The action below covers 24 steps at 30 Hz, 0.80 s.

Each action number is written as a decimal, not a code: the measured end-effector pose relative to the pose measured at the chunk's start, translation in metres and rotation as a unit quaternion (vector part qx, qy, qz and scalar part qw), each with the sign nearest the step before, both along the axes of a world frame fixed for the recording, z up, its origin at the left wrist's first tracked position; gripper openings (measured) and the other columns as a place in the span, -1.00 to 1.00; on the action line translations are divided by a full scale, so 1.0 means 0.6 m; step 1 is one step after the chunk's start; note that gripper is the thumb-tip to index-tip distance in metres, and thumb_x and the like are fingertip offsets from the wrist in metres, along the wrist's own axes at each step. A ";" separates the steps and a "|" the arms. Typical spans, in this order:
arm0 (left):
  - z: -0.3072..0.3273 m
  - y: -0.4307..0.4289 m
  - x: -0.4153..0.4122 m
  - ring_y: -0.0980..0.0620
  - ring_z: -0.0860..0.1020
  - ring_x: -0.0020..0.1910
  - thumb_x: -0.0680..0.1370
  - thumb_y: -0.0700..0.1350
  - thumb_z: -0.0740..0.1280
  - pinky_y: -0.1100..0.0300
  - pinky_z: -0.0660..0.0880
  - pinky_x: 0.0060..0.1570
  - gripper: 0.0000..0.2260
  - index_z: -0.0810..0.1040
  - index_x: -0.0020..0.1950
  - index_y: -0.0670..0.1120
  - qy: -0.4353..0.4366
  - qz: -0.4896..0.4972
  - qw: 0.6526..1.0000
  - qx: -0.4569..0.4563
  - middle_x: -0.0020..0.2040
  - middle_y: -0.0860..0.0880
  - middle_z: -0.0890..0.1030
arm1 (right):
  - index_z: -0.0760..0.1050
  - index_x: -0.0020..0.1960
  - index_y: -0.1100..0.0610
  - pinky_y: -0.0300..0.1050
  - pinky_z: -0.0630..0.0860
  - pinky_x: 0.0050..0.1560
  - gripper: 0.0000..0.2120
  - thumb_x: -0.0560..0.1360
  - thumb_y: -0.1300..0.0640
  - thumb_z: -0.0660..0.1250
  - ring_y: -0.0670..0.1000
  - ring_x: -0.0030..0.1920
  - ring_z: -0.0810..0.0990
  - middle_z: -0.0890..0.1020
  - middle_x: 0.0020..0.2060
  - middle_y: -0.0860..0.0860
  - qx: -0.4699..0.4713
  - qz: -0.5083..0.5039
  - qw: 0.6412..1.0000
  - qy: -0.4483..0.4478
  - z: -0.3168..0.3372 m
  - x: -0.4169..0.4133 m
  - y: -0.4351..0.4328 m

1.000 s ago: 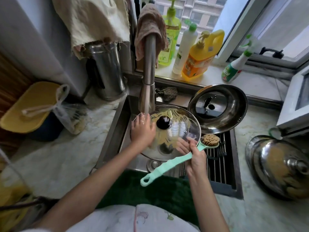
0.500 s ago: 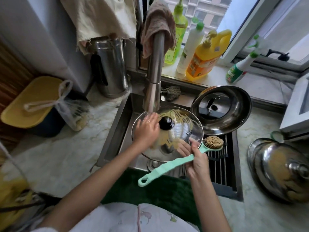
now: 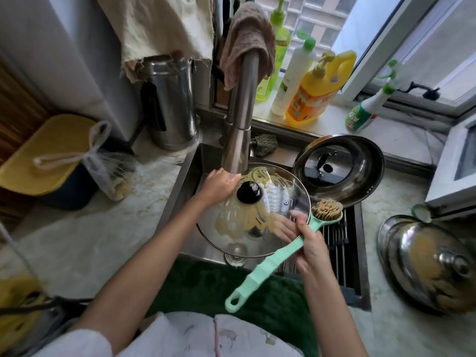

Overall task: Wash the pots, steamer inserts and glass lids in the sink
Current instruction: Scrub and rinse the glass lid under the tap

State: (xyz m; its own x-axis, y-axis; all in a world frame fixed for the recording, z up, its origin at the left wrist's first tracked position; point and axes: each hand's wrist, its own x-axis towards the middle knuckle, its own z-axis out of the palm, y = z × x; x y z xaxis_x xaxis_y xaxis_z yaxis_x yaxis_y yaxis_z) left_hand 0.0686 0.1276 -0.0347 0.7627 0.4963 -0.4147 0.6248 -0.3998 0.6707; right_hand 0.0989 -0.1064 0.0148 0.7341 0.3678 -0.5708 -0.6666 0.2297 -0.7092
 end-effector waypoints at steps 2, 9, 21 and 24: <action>0.011 0.010 0.010 0.06 0.29 0.42 0.62 0.16 0.04 0.19 0.12 0.41 -0.53 0.34 0.45 -0.04 -0.030 -0.080 0.996 -0.034 0.45 0.01 0.35 | 0.52 -0.07 0.25 -0.13 0.65 -0.30 -0.85 0.45 0.17 0.28 0.08 -0.29 0.67 0.56 0.03 0.37 -0.019 0.027 0.999 0.004 -0.001 0.012 -0.005; -0.031 0.002 -0.024 0.06 0.06 0.52 0.61 0.11 0.03 0.04 -0.08 0.46 -0.54 0.19 0.51 0.05 -0.108 -0.190 0.973 -0.079 0.54 0.01 0.12 | 0.41 -0.03 0.31 -0.16 0.59 -0.41 -0.82 0.49 0.20 0.30 0.09 -0.37 0.63 0.59 -0.16 0.35 -0.051 0.071 0.996 -0.011 -0.016 0.029 0.007; 0.005 0.016 -0.027 -0.18 0.16 0.48 0.68 -0.11 0.03 0.04 0.09 0.43 -0.59 0.24 0.44 -0.33 -0.055 0.025 0.987 -0.147 0.49 -0.26 0.21 | 0.49 -0.05 0.22 -0.22 0.46 -0.46 -0.70 0.35 0.07 0.47 0.03 -0.34 0.48 0.43 -0.19 0.28 -0.056 0.147 0.985 -0.069 -0.008 -0.005 0.093; 0.000 -0.054 -0.015 -0.14 0.25 0.44 0.65 0.04 -0.01 0.01 0.14 0.43 -0.54 0.31 0.44 -0.19 -0.041 0.002 0.996 0.081 0.44 -0.17 0.34 | 0.45 -0.06 0.24 -0.25 0.45 -0.48 -0.94 0.56 0.24 0.26 -0.04 -0.44 0.49 0.48 -0.35 0.11 -0.087 0.140 0.981 -0.101 -0.015 -0.005 0.123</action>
